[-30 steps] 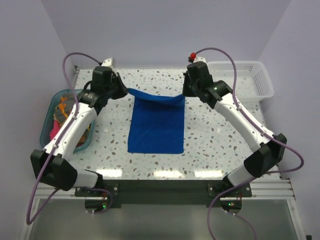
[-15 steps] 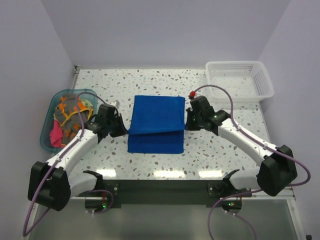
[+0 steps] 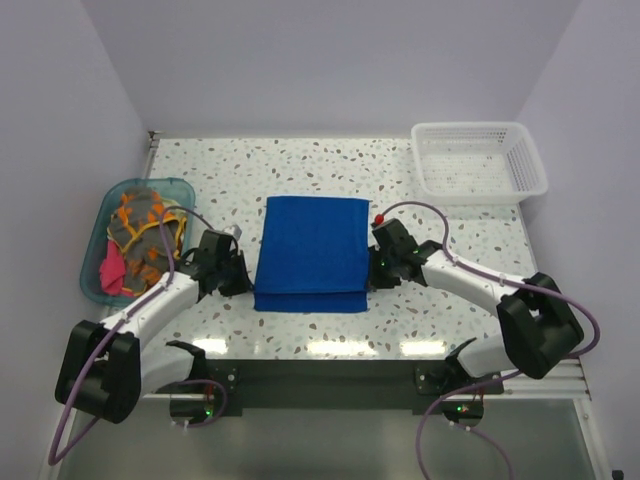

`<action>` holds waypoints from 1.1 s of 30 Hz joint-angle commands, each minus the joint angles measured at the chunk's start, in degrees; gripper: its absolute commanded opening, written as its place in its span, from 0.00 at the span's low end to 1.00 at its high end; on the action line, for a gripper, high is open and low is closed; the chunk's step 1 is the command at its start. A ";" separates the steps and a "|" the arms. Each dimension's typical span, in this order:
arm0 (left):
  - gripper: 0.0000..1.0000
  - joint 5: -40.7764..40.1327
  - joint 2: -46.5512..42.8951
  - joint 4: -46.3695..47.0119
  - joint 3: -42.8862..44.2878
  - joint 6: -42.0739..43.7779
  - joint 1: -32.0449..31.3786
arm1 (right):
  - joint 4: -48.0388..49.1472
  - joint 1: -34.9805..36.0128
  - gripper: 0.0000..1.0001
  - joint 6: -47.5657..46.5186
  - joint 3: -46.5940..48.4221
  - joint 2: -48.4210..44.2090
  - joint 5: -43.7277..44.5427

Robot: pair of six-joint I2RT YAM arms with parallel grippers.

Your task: Fold and stack the towels

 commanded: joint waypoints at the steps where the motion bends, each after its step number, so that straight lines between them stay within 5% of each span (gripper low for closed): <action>1: 0.00 -2.45 -0.10 1.27 0.83 0.72 0.54 | 0.90 0.02 0.00 0.85 -0.15 0.35 1.83; 11: 0.00 -9.29 -0.54 -11.64 17.09 1.78 0.54 | -11.31 0.11 0.00 -2.75 13.20 -6.23 5.97; 21: 0.00 -2.28 -9.24 -10.95 2.00 -4.55 0.36 | -10.36 3.36 0.00 1.38 0.92 -9.24 -0.88; 33: 0.00 -7.99 -5.64 -7.08 -5.31 -13.68 -8.16 | -1.83 3.89 0.00 4.02 -7.97 -1.85 1.48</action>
